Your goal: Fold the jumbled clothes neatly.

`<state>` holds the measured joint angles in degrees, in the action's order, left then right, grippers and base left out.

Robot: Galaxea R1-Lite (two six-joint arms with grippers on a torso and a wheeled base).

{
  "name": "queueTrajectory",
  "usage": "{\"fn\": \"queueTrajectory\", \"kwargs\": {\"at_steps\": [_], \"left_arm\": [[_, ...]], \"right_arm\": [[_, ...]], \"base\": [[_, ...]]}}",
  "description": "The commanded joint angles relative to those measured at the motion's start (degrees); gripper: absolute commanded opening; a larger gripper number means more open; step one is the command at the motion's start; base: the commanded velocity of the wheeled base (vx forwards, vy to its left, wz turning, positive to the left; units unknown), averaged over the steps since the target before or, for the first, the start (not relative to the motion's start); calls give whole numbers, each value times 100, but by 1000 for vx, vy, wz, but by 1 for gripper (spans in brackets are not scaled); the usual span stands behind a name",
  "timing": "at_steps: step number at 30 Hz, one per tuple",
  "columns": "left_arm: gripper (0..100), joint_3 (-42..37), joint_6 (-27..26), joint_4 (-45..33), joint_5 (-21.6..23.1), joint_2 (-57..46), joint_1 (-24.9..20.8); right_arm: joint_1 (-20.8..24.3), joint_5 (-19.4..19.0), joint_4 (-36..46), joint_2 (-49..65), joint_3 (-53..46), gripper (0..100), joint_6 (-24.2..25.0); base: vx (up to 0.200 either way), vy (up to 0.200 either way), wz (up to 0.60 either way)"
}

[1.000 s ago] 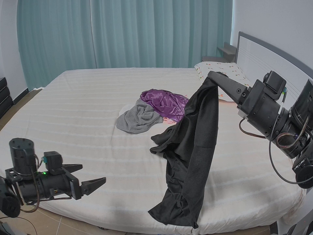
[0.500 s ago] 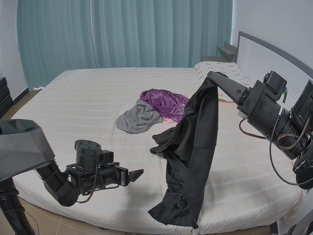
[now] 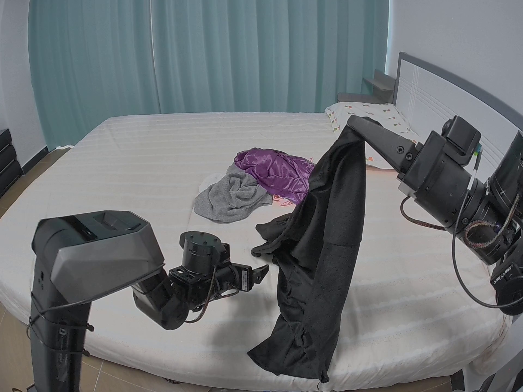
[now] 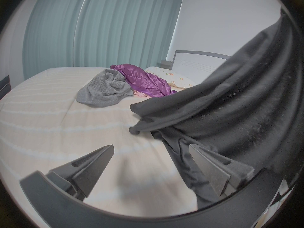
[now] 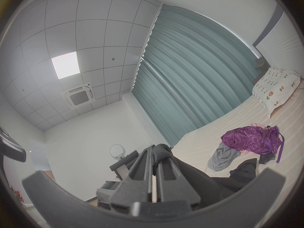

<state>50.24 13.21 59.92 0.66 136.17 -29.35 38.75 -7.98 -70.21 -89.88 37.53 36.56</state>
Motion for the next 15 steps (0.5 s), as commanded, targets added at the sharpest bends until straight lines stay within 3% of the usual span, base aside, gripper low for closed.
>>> {"fn": "queueTrajectory", "kwargs": {"at_steps": [1, 10, 11, 15], "left_arm": [[100, 1067, -21, -59, -312, 947, -18], [100, 2262, -21, -472, -444, 1527, -18], [0, 2368, -21, -516, -496, 1571, -18], [0, 2552, -12, -542, -620, 1632, 9]], "right_arm": [[1, -1, -2, -21, 35, 0, 0], [-35, -1, -2, 6, 35, 0, 0], [-43, -1, -2, 6, 35, 0, 0], [-96, -19, -2, -38, 26, 0, 0]], "base": [[0, 0, 0], [0, 0, 0], [0, 0, 0], [0, 0, 0]]}}
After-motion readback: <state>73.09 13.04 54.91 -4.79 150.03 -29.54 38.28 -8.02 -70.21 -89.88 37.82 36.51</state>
